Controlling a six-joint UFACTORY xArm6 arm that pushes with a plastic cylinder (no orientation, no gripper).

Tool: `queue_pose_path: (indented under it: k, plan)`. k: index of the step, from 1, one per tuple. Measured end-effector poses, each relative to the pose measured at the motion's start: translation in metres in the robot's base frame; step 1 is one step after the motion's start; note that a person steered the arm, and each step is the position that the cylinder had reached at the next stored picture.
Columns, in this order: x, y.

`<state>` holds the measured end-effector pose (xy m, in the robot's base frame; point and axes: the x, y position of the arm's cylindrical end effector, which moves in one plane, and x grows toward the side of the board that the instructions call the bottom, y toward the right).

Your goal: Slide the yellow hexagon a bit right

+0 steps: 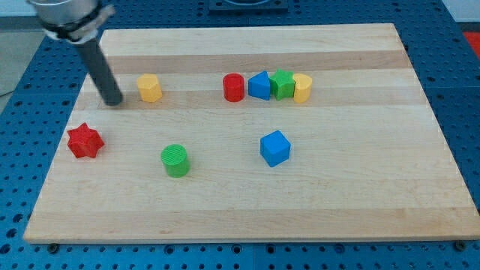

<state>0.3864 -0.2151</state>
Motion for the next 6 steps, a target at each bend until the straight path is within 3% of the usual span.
queue_pose_path:
  k: [1, 2, 3, 5, 6]
  plan:
    - [-0.004, 0.009]
    - [-0.031, -0.034]
    - [-0.050, -0.035]
    - [-0.013, 0.052]
    - [-0.016, 0.052]
